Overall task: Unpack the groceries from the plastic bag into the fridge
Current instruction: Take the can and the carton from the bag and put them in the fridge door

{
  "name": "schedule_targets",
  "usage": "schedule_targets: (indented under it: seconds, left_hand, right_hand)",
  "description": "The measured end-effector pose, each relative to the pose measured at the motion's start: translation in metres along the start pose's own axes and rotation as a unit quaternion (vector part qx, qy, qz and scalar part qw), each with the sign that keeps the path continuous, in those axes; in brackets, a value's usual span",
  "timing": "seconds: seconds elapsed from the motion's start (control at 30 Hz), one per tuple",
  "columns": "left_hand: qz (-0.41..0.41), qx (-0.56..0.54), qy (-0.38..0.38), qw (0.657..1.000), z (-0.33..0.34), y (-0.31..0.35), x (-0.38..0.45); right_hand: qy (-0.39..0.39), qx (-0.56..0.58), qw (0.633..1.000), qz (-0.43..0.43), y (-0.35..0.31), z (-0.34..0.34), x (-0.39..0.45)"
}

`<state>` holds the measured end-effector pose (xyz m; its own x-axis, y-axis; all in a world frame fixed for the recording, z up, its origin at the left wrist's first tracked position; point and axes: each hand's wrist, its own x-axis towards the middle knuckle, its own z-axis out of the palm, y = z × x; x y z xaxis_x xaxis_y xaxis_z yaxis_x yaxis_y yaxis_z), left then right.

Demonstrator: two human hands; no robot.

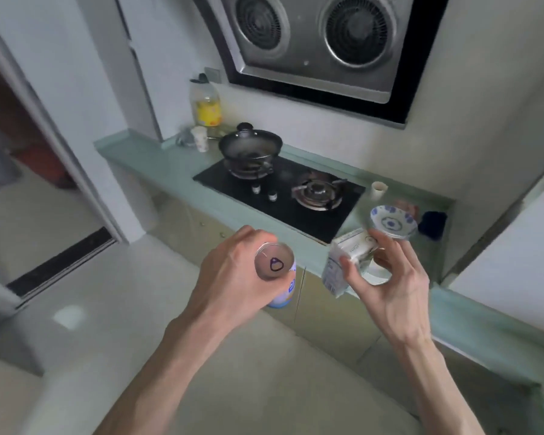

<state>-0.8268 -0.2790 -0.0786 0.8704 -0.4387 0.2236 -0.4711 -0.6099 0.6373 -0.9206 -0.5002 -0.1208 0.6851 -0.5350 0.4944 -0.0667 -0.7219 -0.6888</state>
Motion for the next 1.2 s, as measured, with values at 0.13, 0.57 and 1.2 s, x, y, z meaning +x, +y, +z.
schedule_targets:
  seconds: [0.13, 0.57, 1.2]
  left_hand:
    - [-0.06, 0.02, 0.07, 0.995, -0.057, -0.041, -0.029]
    - [-0.234, 0.078, 0.264, 0.932, -0.201, -0.141, -0.127]
    - [-0.375, 0.183, 0.424, 0.804, -0.34, -0.26, -0.176]
  right_hand:
    - [-0.044, 0.051, 0.996, -0.052, -0.055, 0.056, 0.0]
    - [-0.217, 0.221, 0.926, -0.217, -0.225, 0.215, -0.026]
    - [-0.38, 0.4, 0.779, -0.296, -0.429, 0.416, -0.058]
